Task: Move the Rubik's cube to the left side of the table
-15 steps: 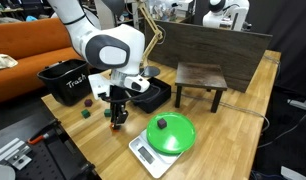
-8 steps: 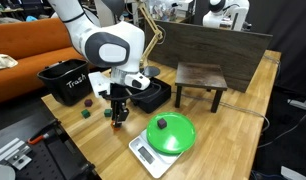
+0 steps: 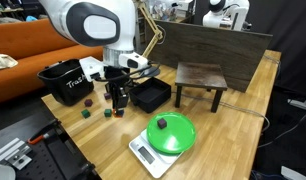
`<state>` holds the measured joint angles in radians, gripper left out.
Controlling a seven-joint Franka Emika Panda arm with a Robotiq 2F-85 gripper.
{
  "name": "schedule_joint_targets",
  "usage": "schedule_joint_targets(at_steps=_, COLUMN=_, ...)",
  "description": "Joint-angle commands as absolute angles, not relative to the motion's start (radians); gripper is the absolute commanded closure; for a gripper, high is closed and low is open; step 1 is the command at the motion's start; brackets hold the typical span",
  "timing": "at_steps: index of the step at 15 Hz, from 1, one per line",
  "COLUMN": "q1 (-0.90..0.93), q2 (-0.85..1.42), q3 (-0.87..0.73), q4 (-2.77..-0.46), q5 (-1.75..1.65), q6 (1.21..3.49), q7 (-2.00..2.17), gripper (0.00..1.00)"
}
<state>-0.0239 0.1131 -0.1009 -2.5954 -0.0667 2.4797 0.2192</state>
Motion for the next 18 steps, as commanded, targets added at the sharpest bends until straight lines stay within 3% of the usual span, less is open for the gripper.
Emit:
schedule_joint_targets(at_steps=1, q1=-0.028, q2=-0.033, q3=-0.106, q4=-2.649, q5=-0.18, q6=2.481, q7=0.3, gripper=0.83)
schedule_joint_targets(at_steps=8, q1=-0.029, q2=-0.182, q3=-0.041, q4=-2.671, q5=-0.215, q6=2.471, q7=0.23, gripper=0.83)
schedule_joint_targets(at_steps=18, q1=0.034, q2=-0.193, q3=0.1, q4=-2.719, q5=-0.385, q6=2.459, q7=0.1, gripper=0.83)
